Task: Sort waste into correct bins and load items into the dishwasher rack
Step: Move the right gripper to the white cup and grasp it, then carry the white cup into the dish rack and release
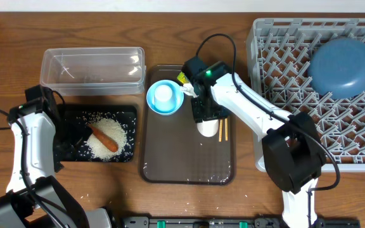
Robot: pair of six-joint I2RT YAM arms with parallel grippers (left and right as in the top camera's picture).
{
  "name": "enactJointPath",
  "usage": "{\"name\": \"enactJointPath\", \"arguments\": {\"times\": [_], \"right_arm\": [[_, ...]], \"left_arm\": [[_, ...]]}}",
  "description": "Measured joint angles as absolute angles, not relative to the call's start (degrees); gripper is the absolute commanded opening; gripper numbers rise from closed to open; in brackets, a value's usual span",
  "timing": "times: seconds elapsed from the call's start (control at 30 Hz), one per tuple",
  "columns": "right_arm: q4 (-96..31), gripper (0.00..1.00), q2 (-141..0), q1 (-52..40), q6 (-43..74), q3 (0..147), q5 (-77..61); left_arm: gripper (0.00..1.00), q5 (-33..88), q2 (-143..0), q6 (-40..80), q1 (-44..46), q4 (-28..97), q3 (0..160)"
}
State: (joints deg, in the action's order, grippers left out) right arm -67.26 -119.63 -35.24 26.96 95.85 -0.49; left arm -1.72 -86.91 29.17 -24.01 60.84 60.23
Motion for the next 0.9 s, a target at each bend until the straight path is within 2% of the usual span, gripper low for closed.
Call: {"name": "enactJointPath", "arguments": {"times": [0.2, 0.37, 0.6, 0.9], "right_arm": [[-72.9, 0.44, -117.2, -31.9, 24.7, 104.2, -0.6], [-76.0, 0.45, -109.1, -25.4, 22.5, 112.9, -0.6], [-76.6, 0.49, -98.2, -6.9, 21.6, 117.3, -0.2], [-76.6, 0.50, -99.8, 20.0, 21.2, 117.3, -0.1]], "left_arm": [[0.99, -1.7, -86.9, 29.2, -24.0, 60.9, 60.2], [0.99, -1.7, -86.9, 29.2, -24.0, 60.9, 60.2], [0.99, -1.7, -86.9, 29.2, -24.0, 60.9, 60.2], [0.99, -1.7, -86.9, 29.2, -24.0, 60.9, 60.2]]}}
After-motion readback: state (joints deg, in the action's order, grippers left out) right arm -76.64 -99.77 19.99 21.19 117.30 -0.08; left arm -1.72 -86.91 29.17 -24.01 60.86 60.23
